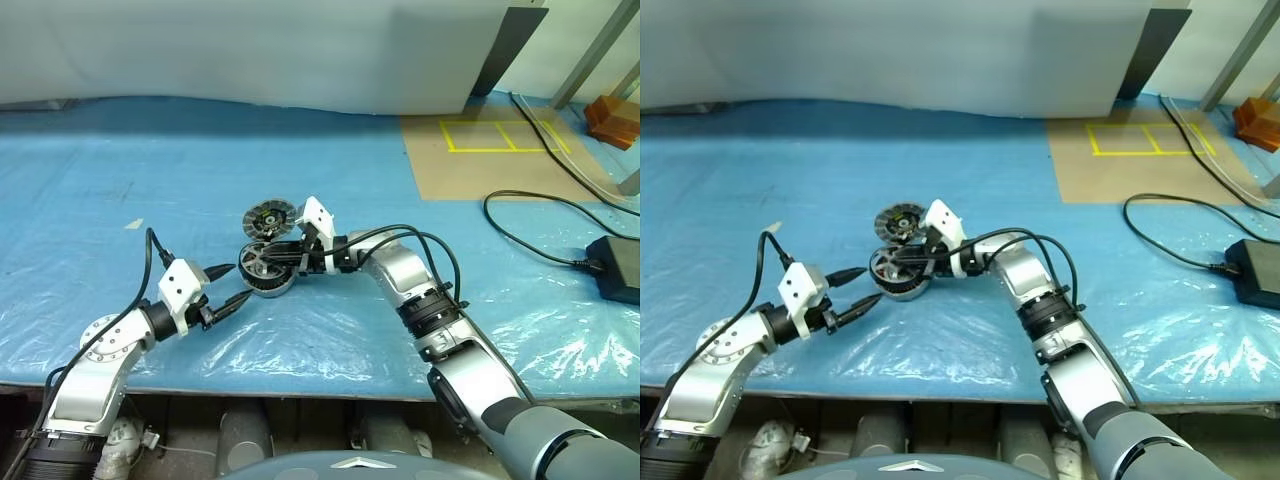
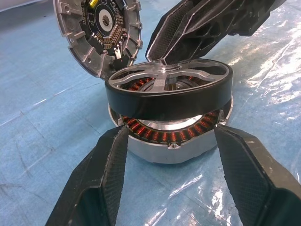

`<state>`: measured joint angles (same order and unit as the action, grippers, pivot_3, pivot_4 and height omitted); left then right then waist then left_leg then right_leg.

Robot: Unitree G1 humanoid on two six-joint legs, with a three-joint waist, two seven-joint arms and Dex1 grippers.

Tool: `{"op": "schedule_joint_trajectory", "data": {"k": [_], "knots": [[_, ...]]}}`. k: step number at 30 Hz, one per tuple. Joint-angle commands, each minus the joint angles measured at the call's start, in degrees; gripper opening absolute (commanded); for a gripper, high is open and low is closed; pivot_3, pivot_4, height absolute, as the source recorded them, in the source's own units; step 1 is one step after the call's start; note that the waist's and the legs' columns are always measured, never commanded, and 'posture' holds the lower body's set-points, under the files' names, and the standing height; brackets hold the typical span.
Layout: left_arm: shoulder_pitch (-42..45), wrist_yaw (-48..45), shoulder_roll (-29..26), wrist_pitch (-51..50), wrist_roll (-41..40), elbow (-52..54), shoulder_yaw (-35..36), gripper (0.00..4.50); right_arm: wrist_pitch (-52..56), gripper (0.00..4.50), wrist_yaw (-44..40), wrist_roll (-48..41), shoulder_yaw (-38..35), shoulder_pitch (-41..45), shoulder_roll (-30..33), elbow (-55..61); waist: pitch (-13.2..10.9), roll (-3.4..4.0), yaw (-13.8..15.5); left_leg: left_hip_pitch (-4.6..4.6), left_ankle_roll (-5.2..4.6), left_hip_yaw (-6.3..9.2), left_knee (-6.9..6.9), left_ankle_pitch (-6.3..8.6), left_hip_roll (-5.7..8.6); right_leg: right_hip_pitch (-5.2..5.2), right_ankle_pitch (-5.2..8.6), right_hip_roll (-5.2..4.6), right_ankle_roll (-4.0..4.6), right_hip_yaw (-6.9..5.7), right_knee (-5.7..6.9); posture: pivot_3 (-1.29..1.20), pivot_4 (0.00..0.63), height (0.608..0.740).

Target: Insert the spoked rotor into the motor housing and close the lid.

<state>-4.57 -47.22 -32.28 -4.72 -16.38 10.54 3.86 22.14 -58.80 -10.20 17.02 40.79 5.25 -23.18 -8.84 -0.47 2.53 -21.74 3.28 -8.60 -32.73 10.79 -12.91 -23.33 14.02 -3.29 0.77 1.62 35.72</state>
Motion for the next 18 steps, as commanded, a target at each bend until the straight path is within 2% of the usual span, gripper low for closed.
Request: {"op": "schedule_joint_trajectory", "data": {"k": [1, 2, 7, 18], "knots": [[0.32, 0.13, 0.17, 1.12, 0.08, 0.83, -0.18, 3.04, -1.26, 1.11, 0.09, -1.2, -1.42, 0.63, -0.45, 0.4, 0.0, 0.0, 0.0, 0.0, 0.0, 0.0, 0.0, 0.0, 0.0, 0.0, 0.0, 0.0, 0.0, 0.0, 0.0, 0.0, 0.15, 0.74], [0.27, 0.17, 0.21, 1.12, 0.05, 0.89, -0.18, 3.04, -1.39, 1.29, 0.02, -1.5, -1.69, 0.63, -0.49, 0.42, 0.0, 0.0, 0.0, 0.0, 0.0, 0.0, 0.0, 0.0, 0.0, 0.0, 0.0, 0.0, 0.0, 0.0, 0.0, 0.0, 0.15, 0.74], [0.1, -0.04, 0.06, 0.9, -0.02, 1.04, -0.27, 3.04, -1.44, 2.89, 0.12, -0.58, -1.12, 0.93, -0.44, -0.09, 0.0, 0.0, 0.0, 0.0, 0.0, 0.0, 0.0, 0.0, 0.0, 0.0, 0.0, 0.0, 0.0, 0.0, 0.0, 0.0, 0.15, 0.74], [-0.14, 0.2, 0.01, 0.85, 0.04, 1.51, -0.46, 3.04, -2.9, 2.89, 1.27, 1.17, 0.0, 0.23, -0.76, -2.21, 0.0, 0.0, -0.01, 0.0, 0.0, 0.0, 0.0, 0.0, 0.0, 0.0, 0.0, -0.01, 0.01, 0.0, 0.0, 0.0, 0.15, 0.74]]}}
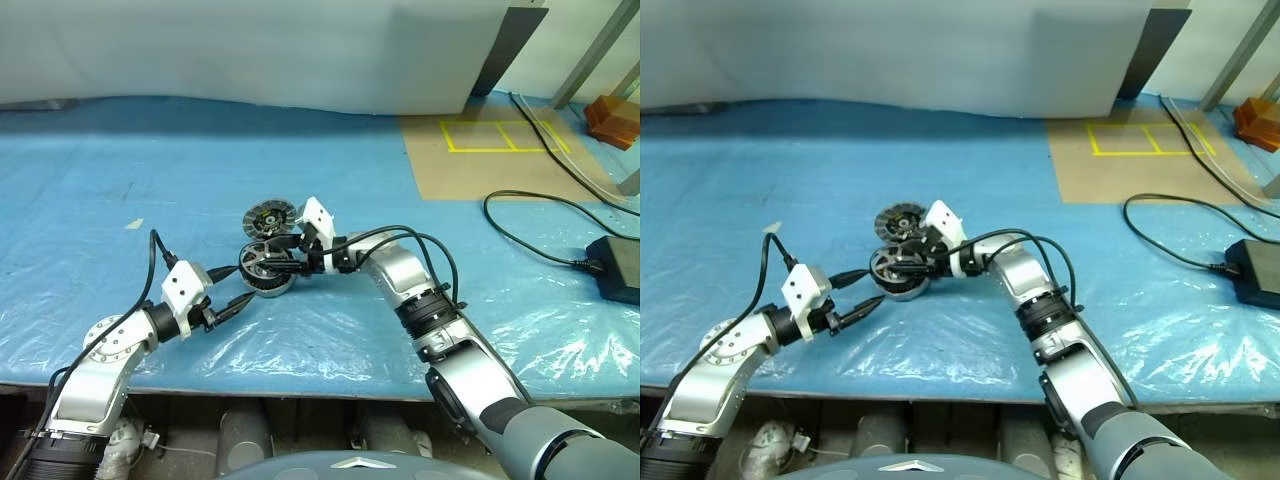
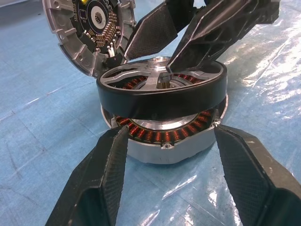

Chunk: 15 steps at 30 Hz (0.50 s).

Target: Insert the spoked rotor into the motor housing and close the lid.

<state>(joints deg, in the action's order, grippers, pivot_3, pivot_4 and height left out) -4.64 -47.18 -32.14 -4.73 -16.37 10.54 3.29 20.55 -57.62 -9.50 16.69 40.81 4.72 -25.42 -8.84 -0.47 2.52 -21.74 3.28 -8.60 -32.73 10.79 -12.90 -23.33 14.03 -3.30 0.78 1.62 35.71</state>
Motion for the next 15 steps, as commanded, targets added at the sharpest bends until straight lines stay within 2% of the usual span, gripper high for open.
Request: {"op": "schedule_joint_trajectory", "data": {"k": [1, 4, 10, 15], "knots": [[-0.04, 0.17, -0.12, 0.86, 0.04, 1.51, 0.09, 3.04, -1.53, 2.89, 0.03, 0.57, 0.4, 0.22, -0.19, -0.15, 0.0, 0.0, 0.0, 0.01, 0.0, 0.0, 0.0, 0.0, 0.0, 0.0, 0.0, 0.0, 0.0, 0.0, 0.0, 0.0, 0.15, 0.74], [0.26, 0.26, -0.1, 0.84, 0.12, 1.34, 0.02, 3.04, -2.14, 2.26, -0.12, 0.87, 0.44, 0.29, -0.06, -1.0, 0.0, 0.0, 0.0, 0.01, 0.0, 0.0, 0.0, 0.0, 0.0, 0.01, 0.0, 0.0, 0.0, 0.0, 0.01, 0.0, 0.15, 0.74], [0.33, 0.3, -0.16, 0.8, -0.01, 1.39, -0.01, 3.04, -2.25, 0.28, -0.09, 1.05, 0.48, 0.19, -0.09, -1.26, 0.0, 0.0, -0.02, 0.05, 0.0, 0.0, 0.0, 0.0, 0.0, 0.03, 0.1, 0.0, 0.17, 0.02, 0.01, 0.0, 0.15, 0.74], [0.47, 0.33, -0.12, 0.67, -0.12, 1.45, -0.04, 3.04, -2.22, 0.26, -0.33, 0.9, 0.59, -0.01, -0.13, -0.78, 0.0, 0.0, -0.03, 0.06, 0.0, -0.01, 0.0, 0.0, 0.0, 0.04, 0.1, 0.01, 0.18, 0.02, 0.02, 0.0, 0.15, 0.74]]}}
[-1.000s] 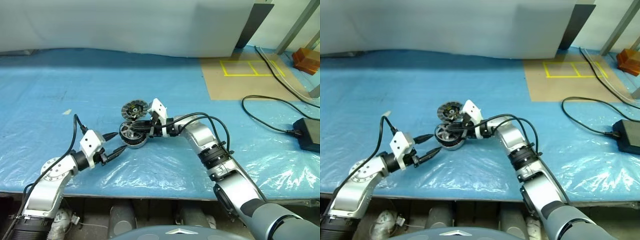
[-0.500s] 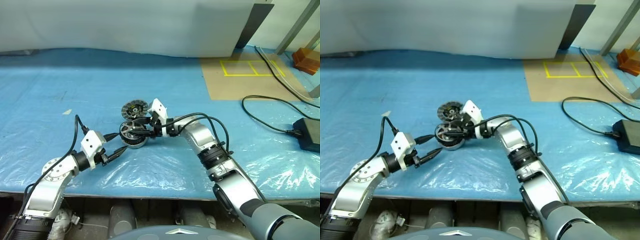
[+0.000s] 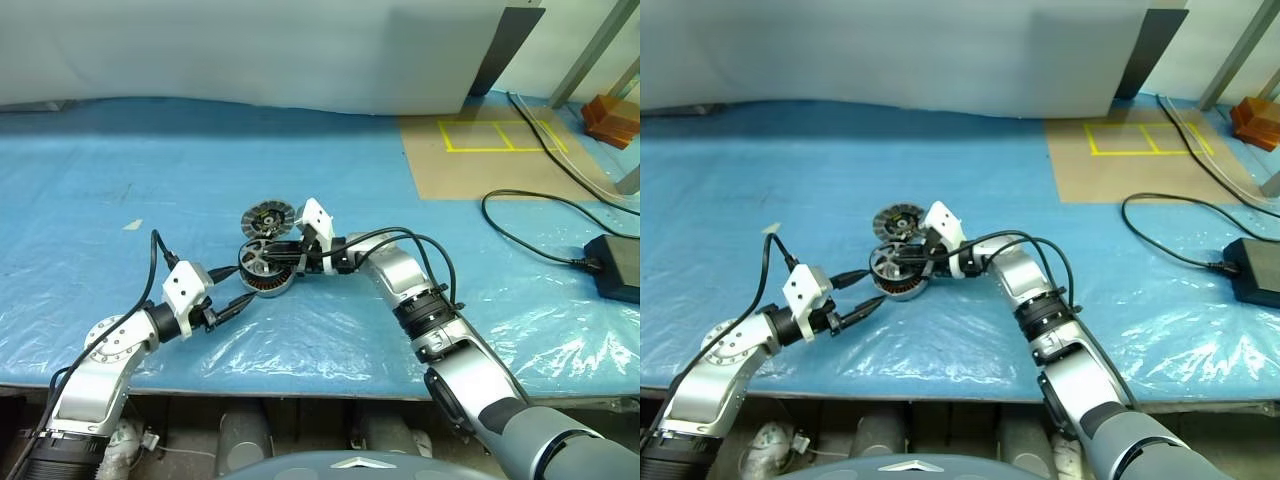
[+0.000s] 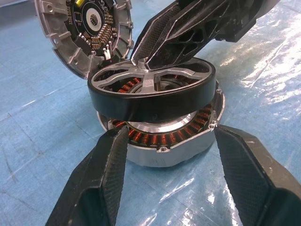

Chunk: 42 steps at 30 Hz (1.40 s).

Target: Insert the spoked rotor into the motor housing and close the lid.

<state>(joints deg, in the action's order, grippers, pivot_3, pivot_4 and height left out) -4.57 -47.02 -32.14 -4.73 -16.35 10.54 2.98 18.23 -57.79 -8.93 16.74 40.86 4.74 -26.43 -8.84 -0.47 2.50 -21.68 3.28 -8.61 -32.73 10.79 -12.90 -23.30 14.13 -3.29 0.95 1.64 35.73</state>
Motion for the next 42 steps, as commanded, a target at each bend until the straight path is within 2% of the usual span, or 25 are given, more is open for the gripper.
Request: {"op": "schedule_joint_trajectory", "data": {"k": [1, 11, 20, 42], "knots": [[0.4, 0.15, -0.12, 0.67, -0.19, 1.48, 0.28, 3.04, 0.6, 0.26, -0.41, 0.08, 0.56, -0.17, -0.04, 0.9, 0.0, 0.0, -0.01, 0.0, 0.0, 0.0, 0.0, 0.0, 0.0, 0.0, 0.0, 0.0, 0.0, 0.0, 0.0, 0.0, 0.15, 0.74], [0.9, -0.05, -1.04, 0.99, -1.2, 0.12, 2.69, 3.04, 6.84, 0.26, -4.72, -3.93, 0.65, 0.44, 1.29, 11.64, 0.0, 0.0, -0.05, -0.02, 0.0, 0.0, 0.08, 0.0, 0.0, -0.03, -0.11, 0.02, -0.19, -0.01, -0.06, 0.0, 0.15, 0.74], [1.02, -0.27, -1.33, 1.35, -1.13, -0.35, 3.45, 3.04, 2.46, 0.26, -1.3, -0.85, 0.84, 1.16, 0.77, 7.1, 0.0, 0.0, 0.05, -0.02, 0.01, 0.0, 0.08, 0.0, 0.02, -0.02, -0.11, -0.01, -0.19, -0.01, -0.06, 0.0, 0.15, 0.74], [0.98, 0.01, -0.28, 1.45, -0.58, 0.01, 2.09, 3.04, -5.12, 0.26, -2.92, 2.83, 3.44, -0.69, 3.04, 1.61, 0.0, 0.0, 0.06, -0.04, 0.0, 0.0, 0.07, 0.0, 0.02, -0.02, -0.11, -0.01, -0.19, -0.01, -0.07, 0.0, 0.15, 0.74]]}}
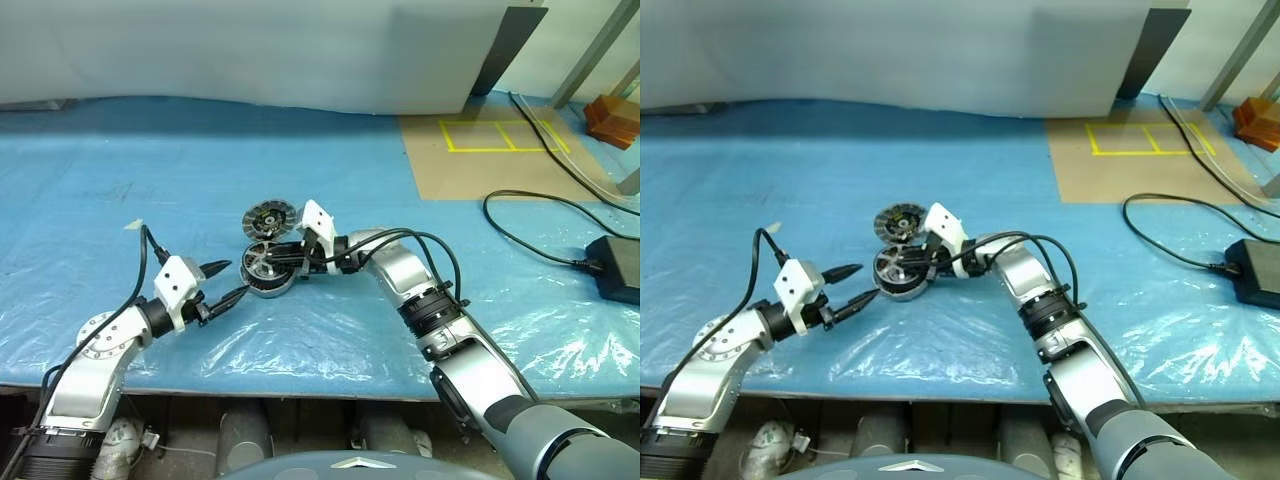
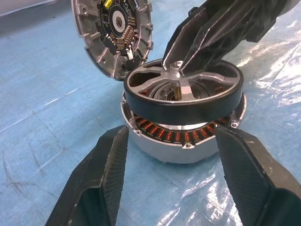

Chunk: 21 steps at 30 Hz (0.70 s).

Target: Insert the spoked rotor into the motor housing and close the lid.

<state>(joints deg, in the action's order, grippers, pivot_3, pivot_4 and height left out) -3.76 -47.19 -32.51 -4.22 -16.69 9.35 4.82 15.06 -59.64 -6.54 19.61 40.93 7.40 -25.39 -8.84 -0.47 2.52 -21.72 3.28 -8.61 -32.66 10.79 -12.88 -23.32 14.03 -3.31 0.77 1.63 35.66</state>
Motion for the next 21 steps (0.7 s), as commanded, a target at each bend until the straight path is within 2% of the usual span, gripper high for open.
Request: {"op": "schedule_joint_trajectory", "data": {"k": [1, 2, 4, 11, 16, 19, 21], "knots": [[0.13, 0.19, 0.13, 0.96, -0.23, 1.22, 0.2, 3.04, -2.41, 0.26, -0.86, 0.56, 0.57, -0.81, 0.32, 0.62, 0.0, 0.0, 0.04, 0.0, 0.0, 0.0, 0.0, 0.0, 0.0, 0.0, 0.0, 0.0, 0.0, 0.0, 0.0, 0.0, 0.15, 0.74], [0.14, 0.2, 0.16, 0.96, -0.2, 1.21, 0.16, 3.04, -2.4, 1.01, -0.59, 0.67, 0.58, -0.73, 0.23, 0.59, 0.0, 0.0, 0.02, 0.0, 0.0, 0.0, 0.0, 0.0, 0.0, 0.0, 0.0, 0.0, 0.0, 0.0, 0.0, 0.0, 0.15, 0.74], [0.2, 0.18, 0.23, 0.9, -0.25, 1.2, 0.11, 3.04, 0.23, 1.63, -1.69, -0.56, 0.29, -0.27, 0.06, 1.29, 0.0, 0.0, 0.0, 0.0, 0.0, 0.0, -0.01, 0.0, 0.0, 0.0, 0.0, 0.0, 0.0, 0.01, 0.01, 0.0, 0.15, 0.74], [0.44, 0.02, 0.3, 1.05, -0.15, 0.89, -0.06, 3.04, 6.32, 1.63, -1.38, -4.86, -3.96, 2.76, -1.44, 3.91, 0.0, 0.0, 0.0, 0.01, 0.0, 0.0, -0.01, 0.0, 0.0, 0.0, 0.0, 0.0, 0.0, 0.01, 0.03, 0.0, 0.15, 0.74], [0.6, 0.0, 0.43, 0.99, -0.33, 0.95, -0.07, 3.04, 8.3, 1.63, -2.34, -6.85, -4.31, 2.28, -1.68, 6.83, 0.0, 0.0, 0.01, 0.01, 0.0, 0.0, 0.01, 0.0, 0.0, 0.0, 0.0, 0.01, 0.0, 0.0, 0.01, 0.0, 0.15, 0.74], [0.93, -0.16, 0.13, 0.88, -0.6, 0.66, 0.47, 3.04, 7.1, 1.06, -2.8, -5.9, -2.49, 0.29, -1.93, 6.7, 0.0, 0.0, 0.01, 0.01, 0.0, 0.0, 0.01, 0.0, 0.0, 0.0, 0.0, 0.01, -0.01, 0.0, 0.01, 0.0, 0.15, 0.74], [1.27, -0.14, -0.2, 0.63, -0.92, 0.36, 1.21, 3.04, 6.34, 0.4, -1.96, -5.53, -2.14, -0.37, -2.85, 6.01, 0.0, 0.0, 0.01, 0.01, 0.0, 0.0, 0.0, 0.0, 0.0, 0.0, 0.0, 0.0, 0.0, 0.0, 0.01, 0.0, 0.15, 0.74]]}}
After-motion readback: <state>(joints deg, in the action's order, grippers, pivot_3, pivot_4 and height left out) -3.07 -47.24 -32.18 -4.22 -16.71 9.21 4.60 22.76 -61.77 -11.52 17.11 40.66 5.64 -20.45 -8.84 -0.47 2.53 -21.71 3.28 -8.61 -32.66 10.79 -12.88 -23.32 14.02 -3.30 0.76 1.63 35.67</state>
